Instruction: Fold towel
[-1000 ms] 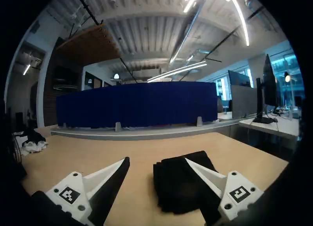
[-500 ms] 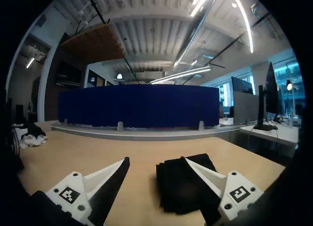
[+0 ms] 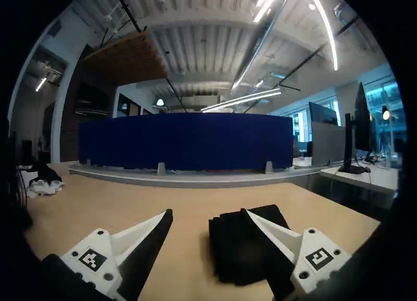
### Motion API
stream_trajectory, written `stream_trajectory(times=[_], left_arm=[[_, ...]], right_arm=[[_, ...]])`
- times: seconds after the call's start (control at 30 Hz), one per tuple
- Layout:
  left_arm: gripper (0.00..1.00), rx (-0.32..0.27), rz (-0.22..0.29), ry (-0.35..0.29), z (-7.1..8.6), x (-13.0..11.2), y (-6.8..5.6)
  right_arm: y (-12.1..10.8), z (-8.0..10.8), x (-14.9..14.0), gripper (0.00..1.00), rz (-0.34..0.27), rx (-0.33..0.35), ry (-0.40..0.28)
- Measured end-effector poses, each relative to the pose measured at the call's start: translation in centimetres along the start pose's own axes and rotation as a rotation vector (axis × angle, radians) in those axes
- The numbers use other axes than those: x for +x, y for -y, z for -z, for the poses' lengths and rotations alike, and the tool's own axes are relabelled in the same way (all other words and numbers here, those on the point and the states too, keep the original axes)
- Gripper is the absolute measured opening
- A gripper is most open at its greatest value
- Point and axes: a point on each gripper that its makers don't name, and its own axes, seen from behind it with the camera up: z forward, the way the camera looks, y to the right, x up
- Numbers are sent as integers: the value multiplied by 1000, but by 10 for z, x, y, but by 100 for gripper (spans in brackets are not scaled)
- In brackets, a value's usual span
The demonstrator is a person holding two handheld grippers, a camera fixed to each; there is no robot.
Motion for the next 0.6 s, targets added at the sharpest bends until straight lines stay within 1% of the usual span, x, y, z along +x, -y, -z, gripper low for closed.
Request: stream_trajectory(times=[0.6], left_arm=[[91, 0, 0, 0, 0, 0, 0]], right_arm=[[0, 1, 0, 100, 0, 0, 0]])
